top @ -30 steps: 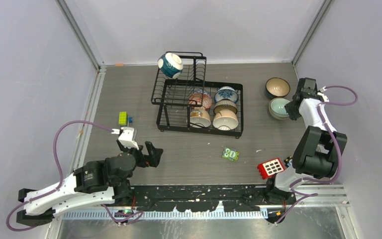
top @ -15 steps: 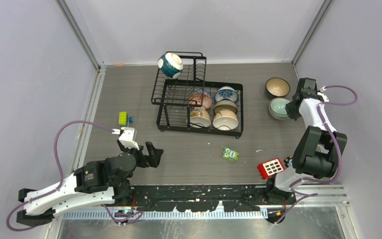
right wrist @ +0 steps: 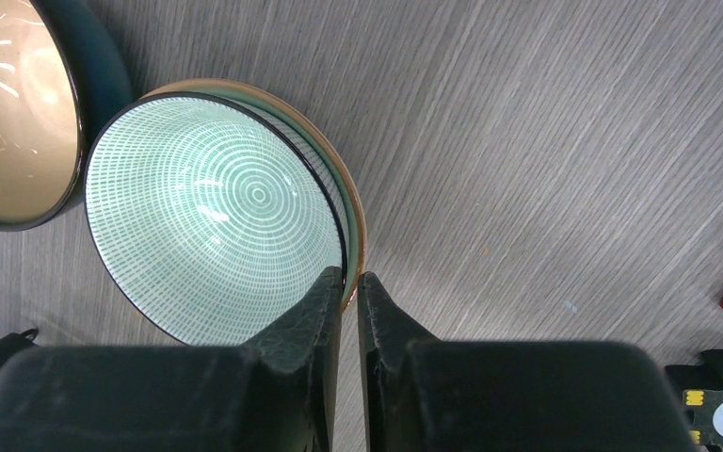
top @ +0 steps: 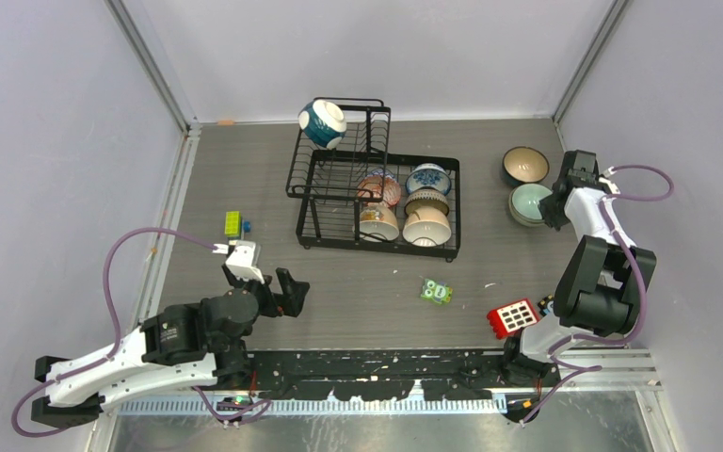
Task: Unload the bowls from the dish rack
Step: Place the bowl with the bowl.
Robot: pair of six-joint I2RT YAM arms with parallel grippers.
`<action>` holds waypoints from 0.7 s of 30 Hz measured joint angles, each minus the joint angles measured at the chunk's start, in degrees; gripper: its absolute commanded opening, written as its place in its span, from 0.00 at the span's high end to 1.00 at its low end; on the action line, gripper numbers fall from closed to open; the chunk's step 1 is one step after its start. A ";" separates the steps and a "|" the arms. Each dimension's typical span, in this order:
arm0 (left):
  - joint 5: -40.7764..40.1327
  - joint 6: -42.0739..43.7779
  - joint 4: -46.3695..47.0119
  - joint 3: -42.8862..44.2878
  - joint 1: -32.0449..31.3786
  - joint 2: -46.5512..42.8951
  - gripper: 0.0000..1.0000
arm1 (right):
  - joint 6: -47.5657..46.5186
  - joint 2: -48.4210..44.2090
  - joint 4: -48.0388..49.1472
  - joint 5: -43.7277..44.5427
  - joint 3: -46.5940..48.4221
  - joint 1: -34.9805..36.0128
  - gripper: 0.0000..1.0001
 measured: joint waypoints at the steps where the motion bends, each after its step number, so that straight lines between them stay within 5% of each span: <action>1: 0.02 0.00 0.02 0.00 0.00 0.04 0.05 | -0.02 0.00 0.04 0.00 0.00 0.00 0.82; 7: 0.00 0.00 0.02 0.00 0.00 0.13 0.05 | -0.02 0.11 0.07 -0.04 0.00 -0.15 0.79; 15: 0.02 0.00 0.02 0.00 0.00 0.13 0.05 | -0.28 0.02 -0.31 0.04 0.04 -0.20 0.51; 21: 0.00 0.04 0.02 0.00 0.00 0.15 0.05 | -0.39 -3.34 -3.98 1.40 2.27 0.98 0.46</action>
